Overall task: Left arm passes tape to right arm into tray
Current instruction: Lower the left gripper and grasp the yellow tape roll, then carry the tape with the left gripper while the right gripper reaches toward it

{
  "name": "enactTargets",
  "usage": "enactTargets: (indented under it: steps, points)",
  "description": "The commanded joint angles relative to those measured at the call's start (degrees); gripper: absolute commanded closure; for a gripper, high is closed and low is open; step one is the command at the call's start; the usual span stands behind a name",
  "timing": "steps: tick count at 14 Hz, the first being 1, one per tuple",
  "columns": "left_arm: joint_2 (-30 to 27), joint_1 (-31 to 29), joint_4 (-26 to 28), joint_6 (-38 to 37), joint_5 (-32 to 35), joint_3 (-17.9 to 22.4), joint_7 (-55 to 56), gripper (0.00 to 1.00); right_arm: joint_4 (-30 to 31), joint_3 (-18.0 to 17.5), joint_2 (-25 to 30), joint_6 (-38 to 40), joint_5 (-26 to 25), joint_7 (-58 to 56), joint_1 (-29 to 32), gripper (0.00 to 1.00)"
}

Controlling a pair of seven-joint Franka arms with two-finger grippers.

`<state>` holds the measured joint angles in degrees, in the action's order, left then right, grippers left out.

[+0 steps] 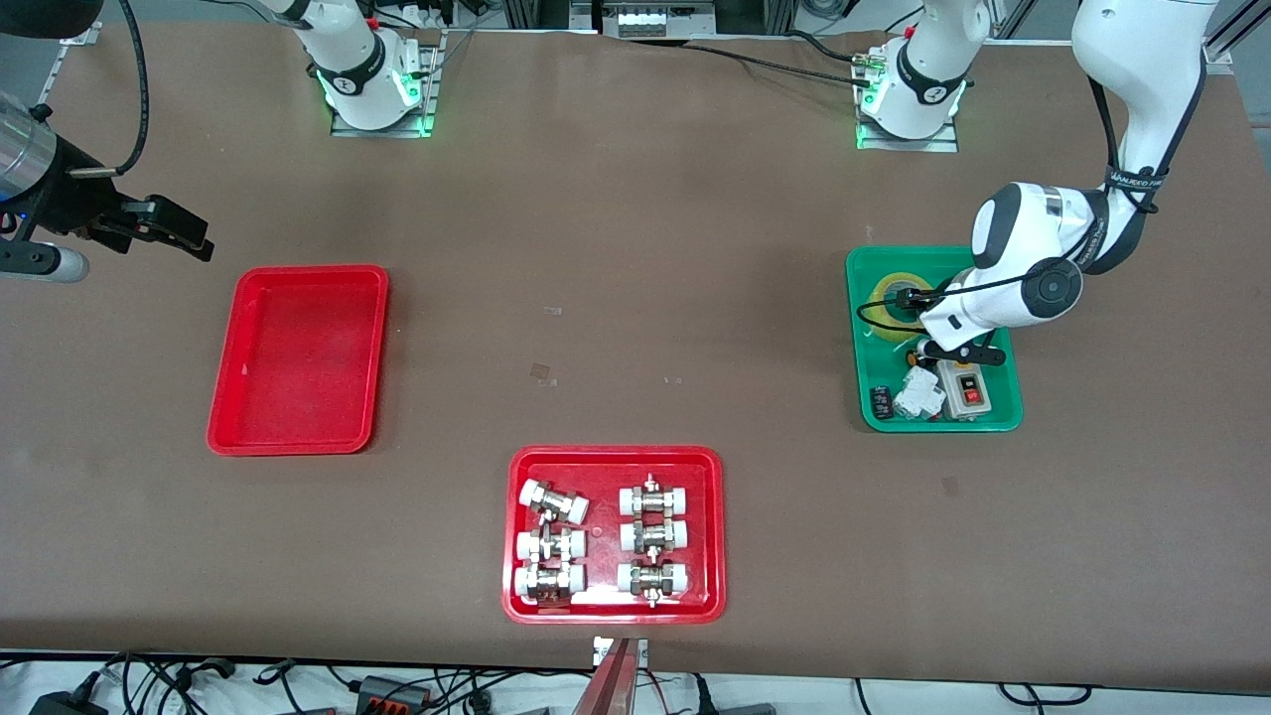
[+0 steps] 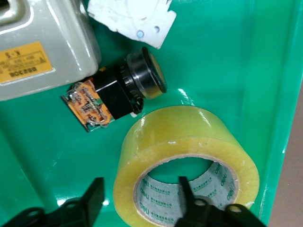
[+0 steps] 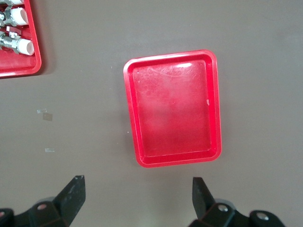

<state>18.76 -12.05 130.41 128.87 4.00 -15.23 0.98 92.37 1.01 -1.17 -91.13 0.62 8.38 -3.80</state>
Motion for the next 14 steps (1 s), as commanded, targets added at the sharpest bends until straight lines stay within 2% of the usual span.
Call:
enactTargets:
  steps: [1,3,5,7,9,11,12,14]
  points:
    - [0.2,-1.0,0.1,0.8,0.9,-0.2,-0.7,0.61,-0.1,-0.2,0.1,0.6,0.3,0.2,0.6,0.0]
    - [-0.4,-1.1,0.0,-0.3,0.9,-0.3,-0.7,0.83,-0.1,-0.2,0.1,0.6,0.3,0.2,0.6,0.0]
    - [-0.7,-1.1,-0.3,-2.0,0.9,-0.3,-0.6,0.99,-0.1,-0.2,0.1,0.6,0.3,0.2,0.6,0.0]
    - [-2.0,-1.1,-1.9,-6.1,0.9,-0.5,0.1,0.99,-0.1,-0.2,0.1,0.6,0.2,0.2,0.6,0.0]
    - [-2.1,-1.0,-8.1,-16.0,0.9,-0.8,-0.7,0.99,-0.1,-0.2,0.1,0.6,0.3,0.1,0.6,0.0]
    - [-5.2,-1.0,-13.1,-22.9,0.9,-1.9,-0.9,1.0,-0.1,-0.2,0.1,0.6,0.3,0.1,0.6,0.0]
    - [-6.7,-0.8,-15.6,-26.6,0.8,-3.3,-1.2,1.0,-0.1,-0.2,0.1,0.6,0.3,0.1,0.6,0.0]
    - [-7.0,-0.8,-22.6,-34.0,0.7,-8.6,-1.5,1.0,-0.1,-0.2,0.1,0.6,0.3,0.1,0.6,0.0]
